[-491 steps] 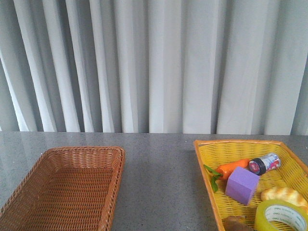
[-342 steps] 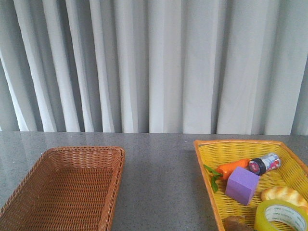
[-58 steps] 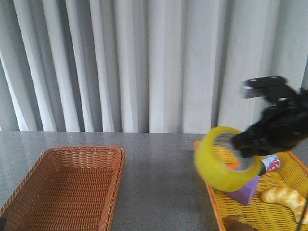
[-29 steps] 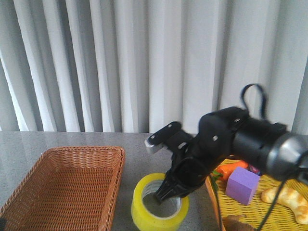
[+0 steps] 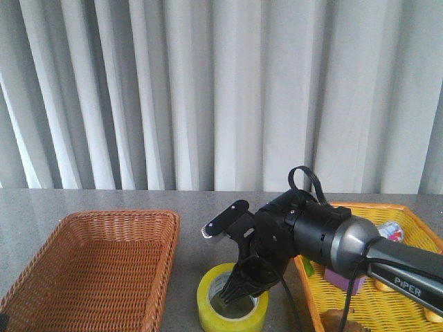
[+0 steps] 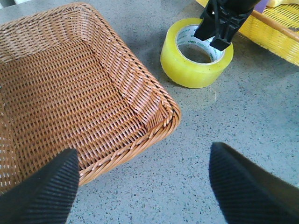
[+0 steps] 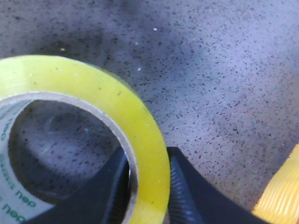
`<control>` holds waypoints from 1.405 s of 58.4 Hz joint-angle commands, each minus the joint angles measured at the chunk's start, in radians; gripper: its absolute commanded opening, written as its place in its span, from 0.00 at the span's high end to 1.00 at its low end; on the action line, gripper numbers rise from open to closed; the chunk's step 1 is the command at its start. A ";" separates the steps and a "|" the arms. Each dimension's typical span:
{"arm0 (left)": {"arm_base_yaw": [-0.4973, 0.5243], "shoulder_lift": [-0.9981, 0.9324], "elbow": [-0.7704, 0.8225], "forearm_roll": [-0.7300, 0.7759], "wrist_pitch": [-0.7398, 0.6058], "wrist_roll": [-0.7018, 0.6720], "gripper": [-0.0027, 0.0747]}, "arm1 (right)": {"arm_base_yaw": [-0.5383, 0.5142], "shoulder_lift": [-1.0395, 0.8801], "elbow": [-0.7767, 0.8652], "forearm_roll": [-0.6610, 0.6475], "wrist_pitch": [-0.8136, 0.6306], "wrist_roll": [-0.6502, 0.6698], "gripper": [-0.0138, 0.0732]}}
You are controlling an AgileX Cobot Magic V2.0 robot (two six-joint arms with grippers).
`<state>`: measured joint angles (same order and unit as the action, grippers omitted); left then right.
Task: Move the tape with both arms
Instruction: 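Set the tape roll on the table, open and withdraw the right gripper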
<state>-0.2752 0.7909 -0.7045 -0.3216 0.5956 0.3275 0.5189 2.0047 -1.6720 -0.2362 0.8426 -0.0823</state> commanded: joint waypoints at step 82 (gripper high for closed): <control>-0.004 -0.002 -0.034 -0.023 -0.061 -0.007 0.26 | -0.224 -1.203 0.939 0.220 -0.243 0.071 0.30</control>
<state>-0.2752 0.7909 -0.7045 -0.3225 0.5956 0.3275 0.3012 0.8575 -0.7453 -0.0146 0.6751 -0.0130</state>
